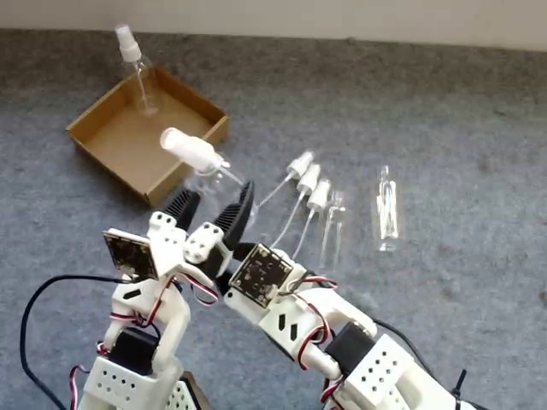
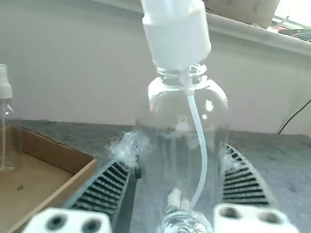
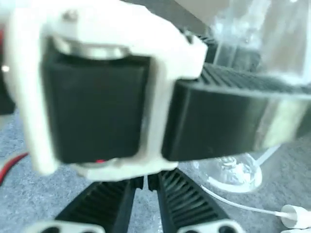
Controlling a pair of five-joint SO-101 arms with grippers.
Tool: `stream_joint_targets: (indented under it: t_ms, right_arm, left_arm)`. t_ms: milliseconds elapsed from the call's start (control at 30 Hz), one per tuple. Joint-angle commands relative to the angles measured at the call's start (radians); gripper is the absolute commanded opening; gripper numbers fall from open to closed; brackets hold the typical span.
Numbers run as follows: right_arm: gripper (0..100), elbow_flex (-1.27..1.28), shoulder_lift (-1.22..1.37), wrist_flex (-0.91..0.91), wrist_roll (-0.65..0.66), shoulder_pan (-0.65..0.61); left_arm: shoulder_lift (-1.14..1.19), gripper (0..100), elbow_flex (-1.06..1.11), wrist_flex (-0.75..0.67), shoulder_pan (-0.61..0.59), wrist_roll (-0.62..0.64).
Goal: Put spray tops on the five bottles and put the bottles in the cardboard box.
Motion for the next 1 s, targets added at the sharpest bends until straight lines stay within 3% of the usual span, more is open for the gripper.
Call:
stream_joint_targets:
  t_ms: [0, 333, 667, 967]
  right_arm:
    - [1.1, -0.012, -0.016, -0.022, 0.000, 0.054]
    - [1.1, 0.012, -0.016, -0.022, 0.000, 0.174]
    - [1.1, 0.065, -0.016, -0.024, 0.000, 0.185]
    - [1.1, 0.117, -0.016, -0.024, 0.003, 0.189]
  left_arm:
    - [-0.019, 7, 0.016, 0.009, 0.070, -0.052]
    - [-0.019, 7, 0.010, 0.071, 0.105, -0.080]
    - [-0.019, 7, 0.010, 0.068, 0.094, -0.081]
    - [-0.013, 7, -0.102, 0.110, -0.154, -0.080]
